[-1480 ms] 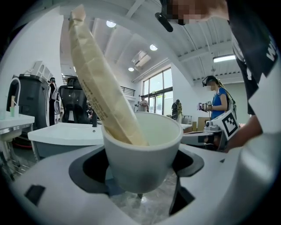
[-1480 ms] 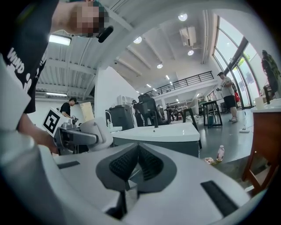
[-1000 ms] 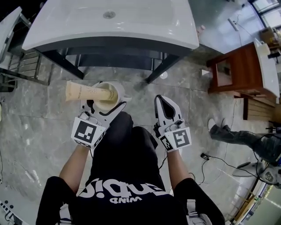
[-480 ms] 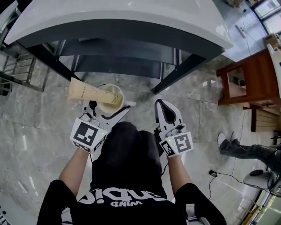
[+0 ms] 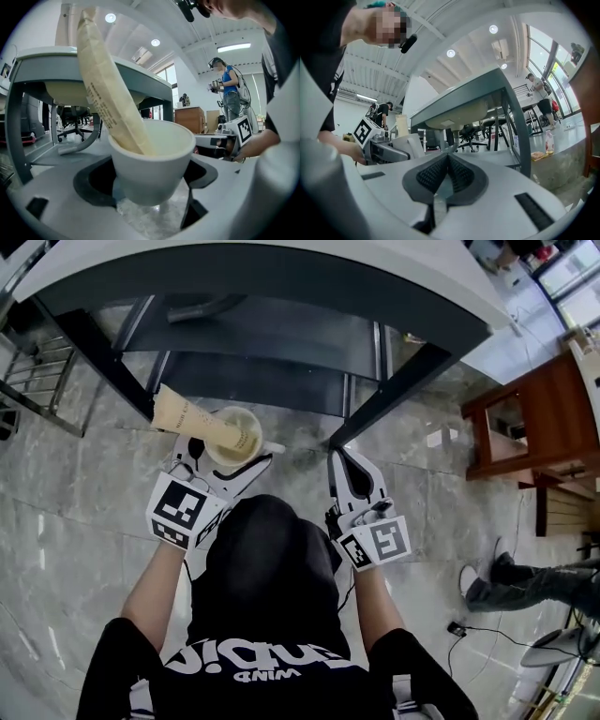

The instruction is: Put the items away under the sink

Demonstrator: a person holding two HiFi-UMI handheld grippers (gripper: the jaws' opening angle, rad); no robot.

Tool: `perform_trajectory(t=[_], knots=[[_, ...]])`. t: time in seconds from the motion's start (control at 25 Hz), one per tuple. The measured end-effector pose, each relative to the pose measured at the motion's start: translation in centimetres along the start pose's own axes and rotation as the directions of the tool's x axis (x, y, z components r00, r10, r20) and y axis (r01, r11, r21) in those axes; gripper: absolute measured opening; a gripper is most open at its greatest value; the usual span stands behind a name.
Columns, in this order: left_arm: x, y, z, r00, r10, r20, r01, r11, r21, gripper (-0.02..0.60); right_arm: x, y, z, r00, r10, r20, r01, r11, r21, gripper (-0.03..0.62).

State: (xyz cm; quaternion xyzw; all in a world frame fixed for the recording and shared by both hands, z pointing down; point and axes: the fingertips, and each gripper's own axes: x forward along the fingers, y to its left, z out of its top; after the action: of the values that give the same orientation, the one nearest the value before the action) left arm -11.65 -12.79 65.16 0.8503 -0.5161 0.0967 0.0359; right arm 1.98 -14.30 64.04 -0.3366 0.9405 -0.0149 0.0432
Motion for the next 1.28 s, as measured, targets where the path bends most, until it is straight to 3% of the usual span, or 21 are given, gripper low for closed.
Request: perform_trajectory(t=[0.84, 1.28], knots=[[4.5, -0.6, -1.1, 0.999, -0.024, -0.024, 0.024, 1.0, -0.013, 0.446, -0.8, -0.5, 0.5, 1.0, -0.029, 0.0, 0.029, 0.997, -0.065, 0.018], [8.9, 1.9, -1.3, 0.999, 0.004, -0.042, -0.004, 1.0, 0.002, 0.446, 1.8, -2.3, -0.2, 1.0, -0.025, 0.002, 0.025, 0.998, -0.055, 0.018]])
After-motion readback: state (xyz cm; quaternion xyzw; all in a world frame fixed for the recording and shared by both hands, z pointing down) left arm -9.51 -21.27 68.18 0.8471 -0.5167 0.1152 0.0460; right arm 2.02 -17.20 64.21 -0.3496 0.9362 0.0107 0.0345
